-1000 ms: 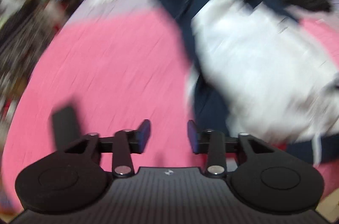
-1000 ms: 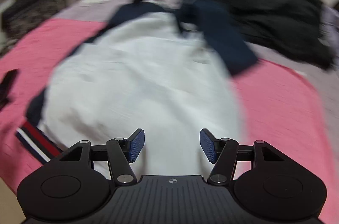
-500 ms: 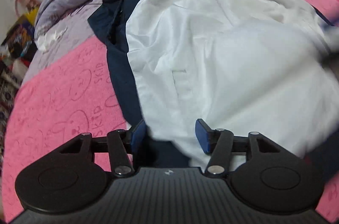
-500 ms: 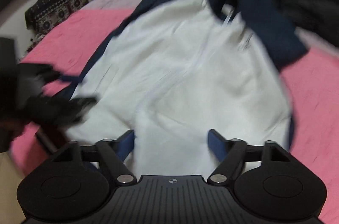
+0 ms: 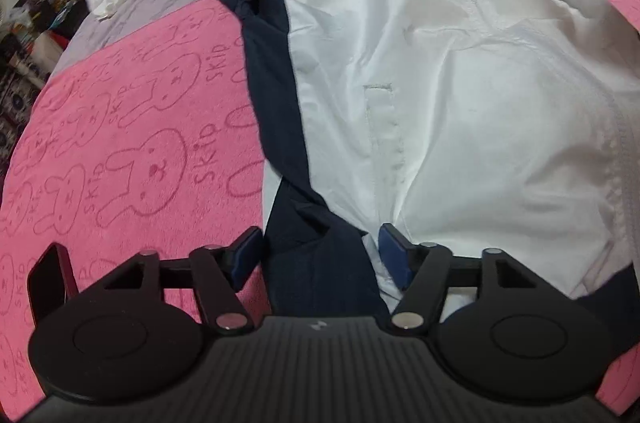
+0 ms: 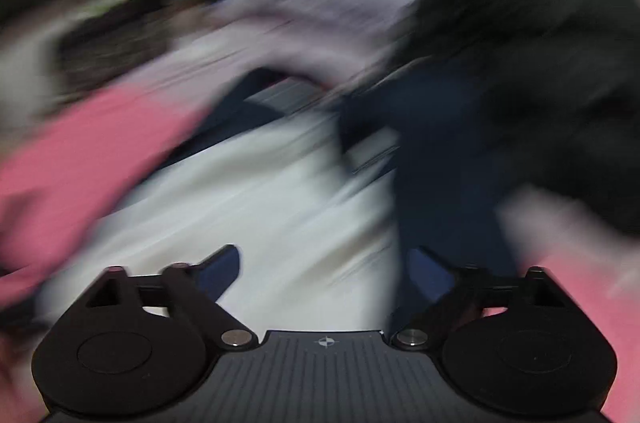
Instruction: Fold clothes
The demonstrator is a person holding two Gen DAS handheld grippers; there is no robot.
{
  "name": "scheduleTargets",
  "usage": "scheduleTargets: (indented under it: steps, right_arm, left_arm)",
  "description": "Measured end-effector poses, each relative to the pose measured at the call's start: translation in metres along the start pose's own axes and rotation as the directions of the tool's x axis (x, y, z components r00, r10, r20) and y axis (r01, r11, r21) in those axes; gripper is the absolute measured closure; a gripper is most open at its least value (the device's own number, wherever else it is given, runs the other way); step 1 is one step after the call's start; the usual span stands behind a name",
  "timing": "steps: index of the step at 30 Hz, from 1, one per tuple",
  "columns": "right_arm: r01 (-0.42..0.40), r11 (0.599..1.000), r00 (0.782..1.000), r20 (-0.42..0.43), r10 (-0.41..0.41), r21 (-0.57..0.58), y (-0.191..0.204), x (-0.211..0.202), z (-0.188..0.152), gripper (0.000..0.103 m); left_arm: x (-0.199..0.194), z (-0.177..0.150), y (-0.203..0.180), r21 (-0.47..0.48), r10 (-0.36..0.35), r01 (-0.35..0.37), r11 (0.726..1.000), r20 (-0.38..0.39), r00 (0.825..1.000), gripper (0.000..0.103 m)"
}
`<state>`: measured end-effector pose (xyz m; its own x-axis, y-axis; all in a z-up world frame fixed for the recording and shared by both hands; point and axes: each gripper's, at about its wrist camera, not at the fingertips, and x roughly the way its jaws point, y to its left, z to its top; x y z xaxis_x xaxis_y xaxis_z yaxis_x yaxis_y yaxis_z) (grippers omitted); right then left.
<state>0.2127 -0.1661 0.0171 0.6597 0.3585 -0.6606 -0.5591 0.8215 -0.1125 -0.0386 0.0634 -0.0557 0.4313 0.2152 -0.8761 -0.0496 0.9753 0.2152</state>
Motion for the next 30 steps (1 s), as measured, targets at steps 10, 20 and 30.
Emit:
scheduleTargets:
  steps: [10, 20, 30]
  right_arm:
    - [0.419, 0.908, 0.908, -0.018, -0.419, 0.016, -0.058, 0.162, 0.043, 0.096]
    - [0.774, 0.595, 0.597, -0.558, -0.576, 0.215, -0.299, 0.013, -0.142, 0.044]
    - [0.365, 0.727, 0.911, -0.385, -0.15, 0.582, -0.14, -0.087, -0.207, 0.028]
  left_arm:
    - [0.002, 0.003, 0.003, -0.104, 0.03, -0.035, 0.994, -0.051, 0.998, 0.027]
    - [0.005, 0.008, 0.001, -0.121, 0.041, -0.051, 0.991, -0.083, 0.996, 0.027]
    - [0.005, 0.006, -0.001, -0.077, 0.045, -0.05, 0.996, -0.062, 0.997, 0.027]
